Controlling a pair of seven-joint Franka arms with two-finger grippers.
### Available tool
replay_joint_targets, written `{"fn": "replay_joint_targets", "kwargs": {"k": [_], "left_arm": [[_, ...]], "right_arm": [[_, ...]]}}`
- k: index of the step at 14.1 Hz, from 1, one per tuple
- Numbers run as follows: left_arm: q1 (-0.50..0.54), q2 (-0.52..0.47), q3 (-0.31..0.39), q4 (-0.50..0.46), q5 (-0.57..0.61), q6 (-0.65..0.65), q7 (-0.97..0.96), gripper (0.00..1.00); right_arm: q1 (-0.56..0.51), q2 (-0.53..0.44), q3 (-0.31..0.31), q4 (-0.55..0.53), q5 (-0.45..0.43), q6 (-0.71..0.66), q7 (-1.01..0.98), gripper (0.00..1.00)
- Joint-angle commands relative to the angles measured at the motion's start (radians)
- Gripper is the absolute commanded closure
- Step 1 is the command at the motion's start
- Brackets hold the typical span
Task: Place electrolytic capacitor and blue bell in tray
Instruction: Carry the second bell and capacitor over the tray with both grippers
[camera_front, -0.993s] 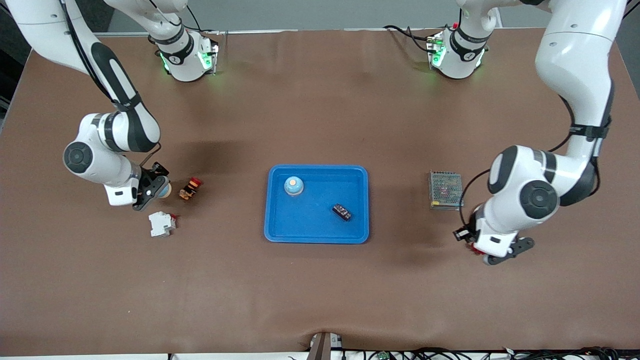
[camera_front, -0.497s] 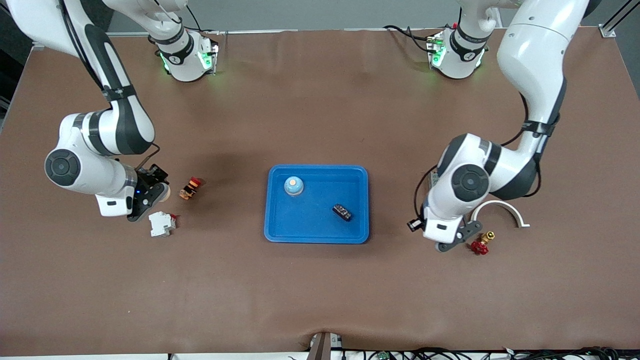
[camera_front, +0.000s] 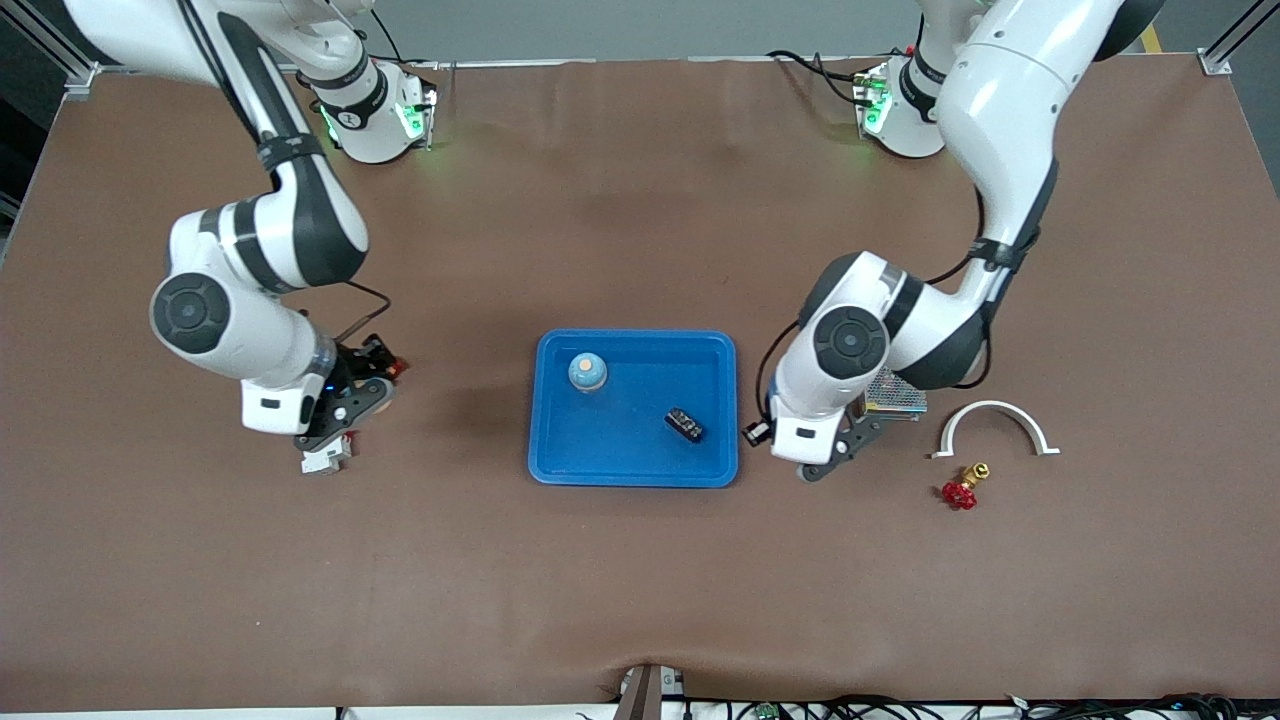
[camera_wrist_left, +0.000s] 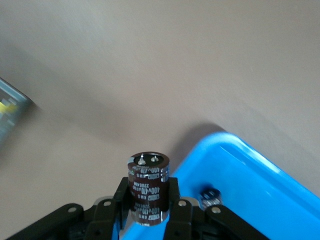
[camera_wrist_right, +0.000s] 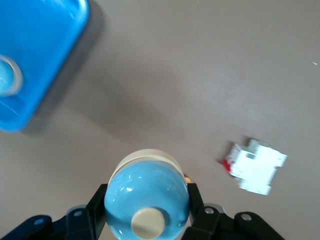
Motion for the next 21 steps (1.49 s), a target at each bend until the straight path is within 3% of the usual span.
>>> {"fn": "replay_joint_targets", "kwargs": {"k": [1,5,13,21], "left_arm": [[-0.041,0.042,0.007,0.036,-0.02,0.038,-0.079,1.0],[-0.113,0.125,0.011,0.036,-0.066,0.161,-0.27,1.0],[-0.117,0.098,0.014,-0.015,-0.056,0.064,-0.287,1.0],[-0.139,0.091,0.007,-0.07,-0.057,0.056,-0.35,1.0]], "right_arm": [[0.081,0.013,-0.009,0.044,0.013,0.018,0.172,0.63],[0.162,0.067,-0.009,0.062,0.013,0.104,0.348,0.63],[0.282,0.222,-0.009,0.156,0.01,0.211,0.573,0.63],[0.354,0.352,-0.012,0.213,-0.005,0.301,0.641,0.63]]}}
